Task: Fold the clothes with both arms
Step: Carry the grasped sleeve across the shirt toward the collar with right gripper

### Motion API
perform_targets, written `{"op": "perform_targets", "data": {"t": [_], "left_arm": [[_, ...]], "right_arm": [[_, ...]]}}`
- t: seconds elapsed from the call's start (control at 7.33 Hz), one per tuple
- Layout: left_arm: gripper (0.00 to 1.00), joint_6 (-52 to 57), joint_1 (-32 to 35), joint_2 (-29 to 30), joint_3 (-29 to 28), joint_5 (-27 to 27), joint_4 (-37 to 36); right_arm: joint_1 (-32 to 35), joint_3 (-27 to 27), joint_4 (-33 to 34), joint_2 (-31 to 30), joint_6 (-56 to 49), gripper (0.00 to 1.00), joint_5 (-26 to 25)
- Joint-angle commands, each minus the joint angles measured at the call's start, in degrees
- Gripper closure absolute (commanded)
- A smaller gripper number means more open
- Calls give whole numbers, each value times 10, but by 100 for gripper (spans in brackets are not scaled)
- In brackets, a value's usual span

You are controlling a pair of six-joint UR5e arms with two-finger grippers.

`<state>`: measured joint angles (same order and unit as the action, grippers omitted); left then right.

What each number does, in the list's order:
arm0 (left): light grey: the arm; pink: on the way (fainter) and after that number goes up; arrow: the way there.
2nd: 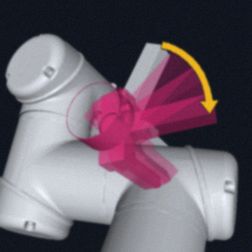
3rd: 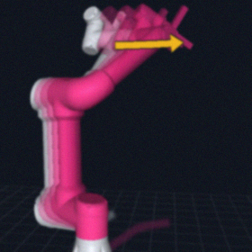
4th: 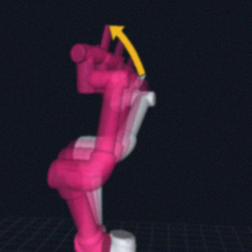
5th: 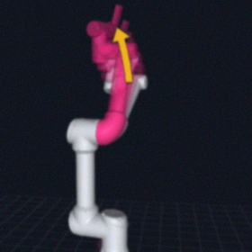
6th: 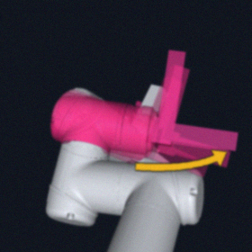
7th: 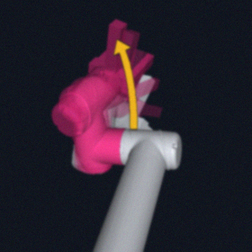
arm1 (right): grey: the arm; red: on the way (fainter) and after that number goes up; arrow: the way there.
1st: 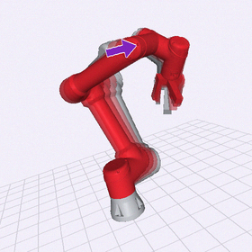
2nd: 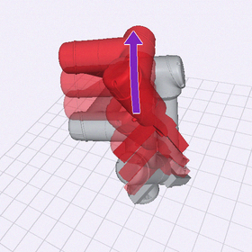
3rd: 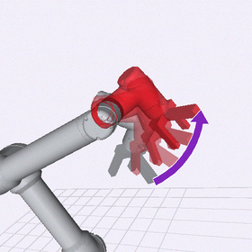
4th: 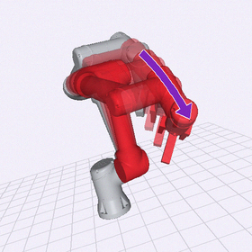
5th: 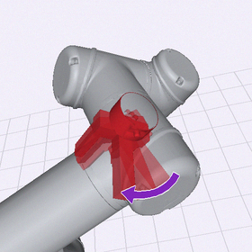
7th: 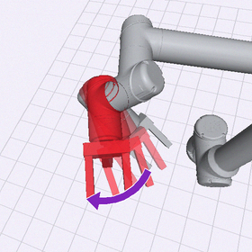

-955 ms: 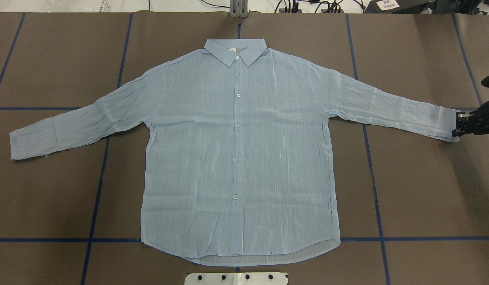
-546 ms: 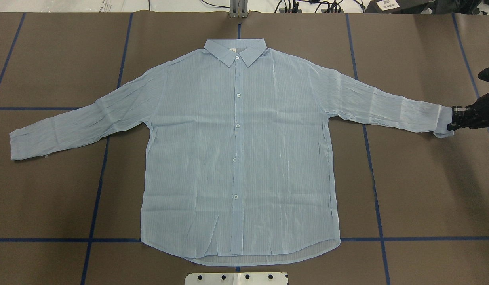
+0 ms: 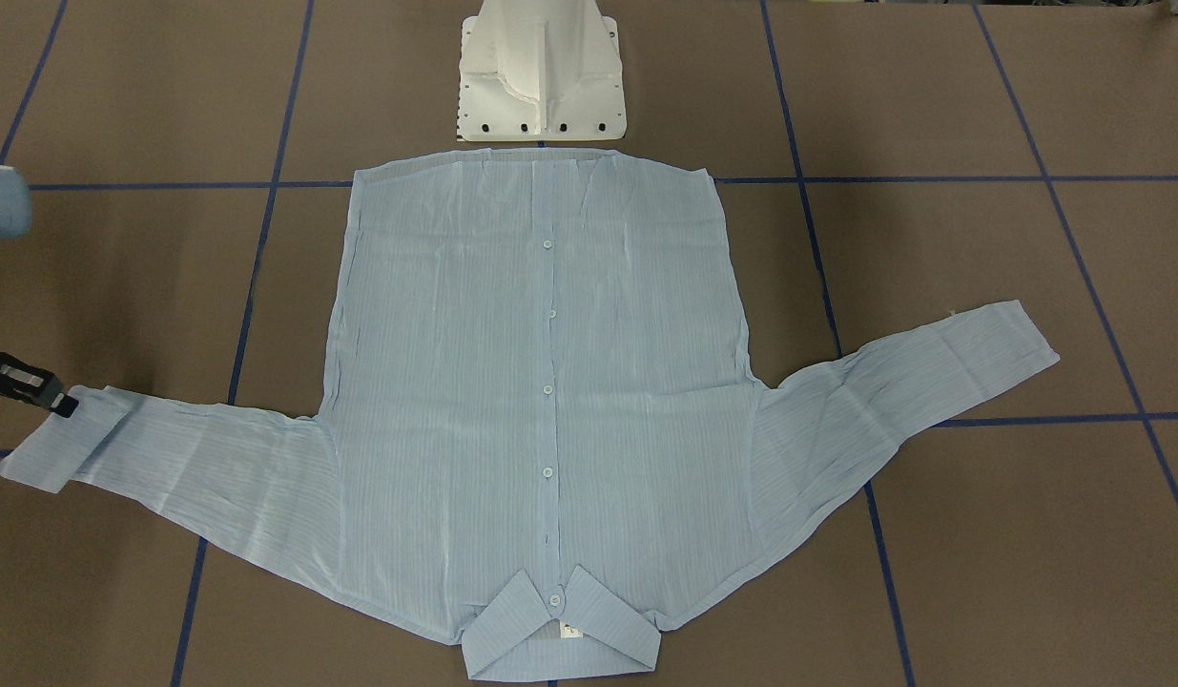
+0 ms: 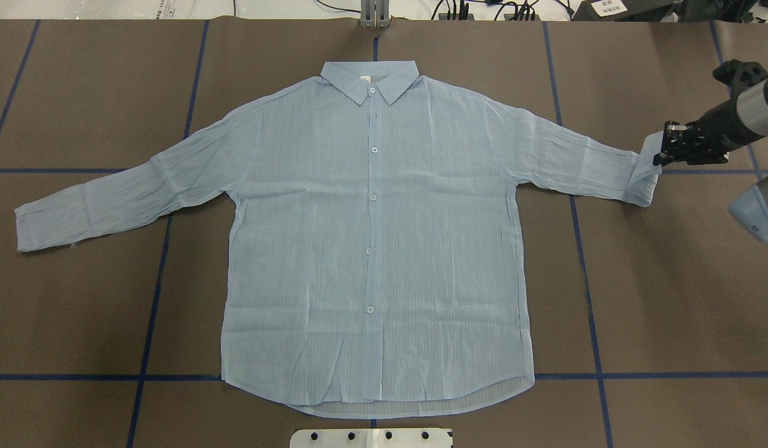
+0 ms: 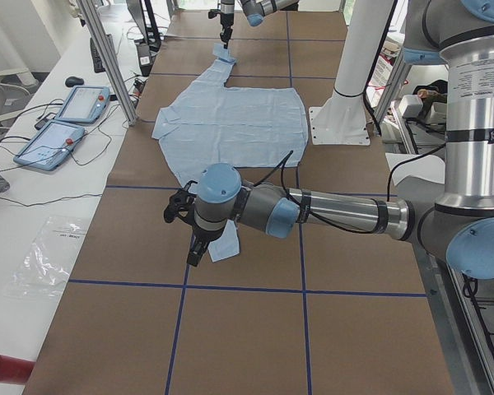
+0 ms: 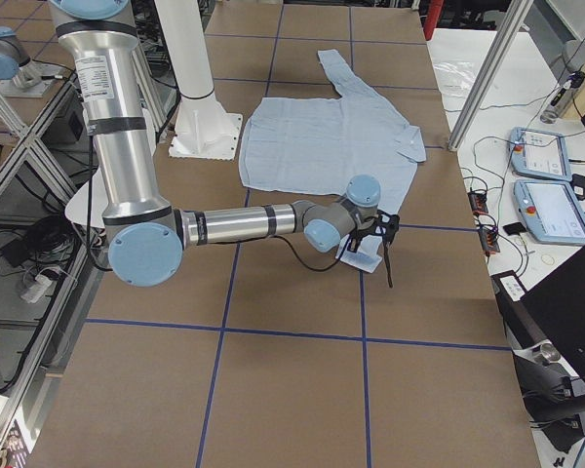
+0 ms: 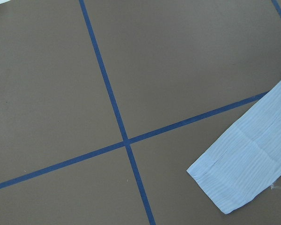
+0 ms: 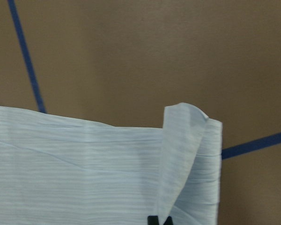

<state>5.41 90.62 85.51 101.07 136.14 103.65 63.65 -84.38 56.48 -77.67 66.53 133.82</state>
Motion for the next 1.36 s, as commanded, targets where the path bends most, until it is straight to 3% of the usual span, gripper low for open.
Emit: {"op": "perform_targets", "data": {"t": [0.0, 0.14, 0.41, 0.82, 1.23], "left_arm": [[0, 0, 0, 0, 0, 1, 6], [0, 1, 0, 0, 1, 3, 7], [0, 0, 0, 0, 0, 14, 14], [0, 0, 0, 0, 1, 14, 14], [0, 1, 0, -1, 7, 14, 13]], "right_arm": [[-43, 2, 51, 101, 121, 100, -3], [-69, 4, 71, 147, 176, 100, -14], [-137, 24, 101, 241, 292, 100, -111], [-206, 129, 95, 382, 390, 100, -193], [-238, 187, 94, 459, 402, 100, -220]]}}
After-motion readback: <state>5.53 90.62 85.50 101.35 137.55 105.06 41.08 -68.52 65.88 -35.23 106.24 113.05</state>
